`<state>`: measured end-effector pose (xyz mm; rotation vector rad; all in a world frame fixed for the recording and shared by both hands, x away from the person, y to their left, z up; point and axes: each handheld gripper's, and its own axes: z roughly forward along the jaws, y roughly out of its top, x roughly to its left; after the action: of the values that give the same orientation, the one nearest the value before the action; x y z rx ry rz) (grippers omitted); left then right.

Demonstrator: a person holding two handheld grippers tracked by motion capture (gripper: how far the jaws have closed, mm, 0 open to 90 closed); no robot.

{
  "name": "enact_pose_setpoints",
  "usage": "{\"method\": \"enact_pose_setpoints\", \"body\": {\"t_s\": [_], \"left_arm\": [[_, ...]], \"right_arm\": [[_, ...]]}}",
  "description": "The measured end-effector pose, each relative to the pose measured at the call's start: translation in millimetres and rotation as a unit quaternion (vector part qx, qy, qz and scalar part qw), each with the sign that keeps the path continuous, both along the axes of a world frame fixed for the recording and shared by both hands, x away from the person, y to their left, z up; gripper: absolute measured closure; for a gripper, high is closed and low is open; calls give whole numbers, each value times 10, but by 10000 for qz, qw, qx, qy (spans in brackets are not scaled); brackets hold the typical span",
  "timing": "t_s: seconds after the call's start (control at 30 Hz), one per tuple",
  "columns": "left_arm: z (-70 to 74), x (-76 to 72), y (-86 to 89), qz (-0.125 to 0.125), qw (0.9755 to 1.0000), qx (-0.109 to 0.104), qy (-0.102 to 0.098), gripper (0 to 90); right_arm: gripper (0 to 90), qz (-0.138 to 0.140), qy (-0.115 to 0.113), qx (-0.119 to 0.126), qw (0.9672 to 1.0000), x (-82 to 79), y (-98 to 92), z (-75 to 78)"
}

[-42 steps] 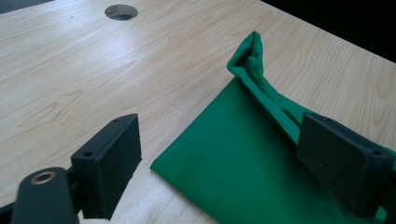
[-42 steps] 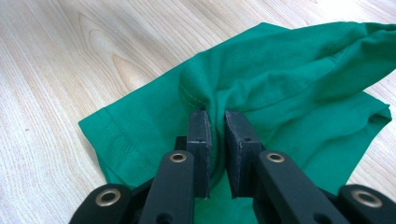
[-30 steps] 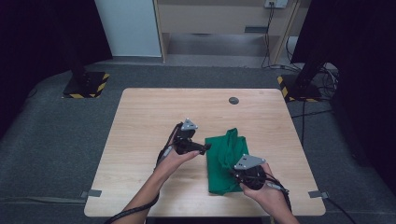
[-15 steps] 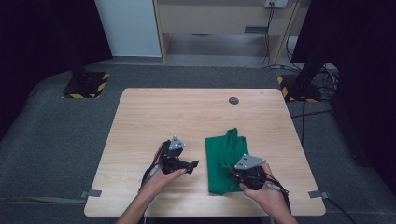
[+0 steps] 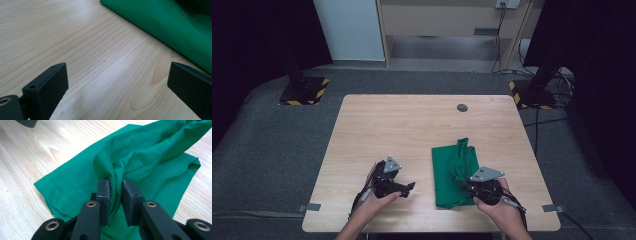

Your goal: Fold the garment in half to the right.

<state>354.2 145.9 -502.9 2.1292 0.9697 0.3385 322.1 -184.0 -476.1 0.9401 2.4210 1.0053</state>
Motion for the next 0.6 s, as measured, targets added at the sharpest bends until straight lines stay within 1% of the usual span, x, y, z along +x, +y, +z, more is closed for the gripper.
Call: {"method": "enact_pose_setpoints", "body": {"t_s": [0.1, 0.33, 0.6], "left_arm": [[-20, 4, 24, -12, 10000, 43, 17, 28], [-39, 44, 118, 156, 9998, -37, 74, 33], [-41, 42, 107, 122, 9999, -34, 85, 37]], "right_arm": [[756, -37, 63, -10, 10000, -5, -22, -33], [734, -126, 187, -25, 9997, -18, -104, -115], [713, -235, 266, -4, 9994, -19, -202, -161]]}}
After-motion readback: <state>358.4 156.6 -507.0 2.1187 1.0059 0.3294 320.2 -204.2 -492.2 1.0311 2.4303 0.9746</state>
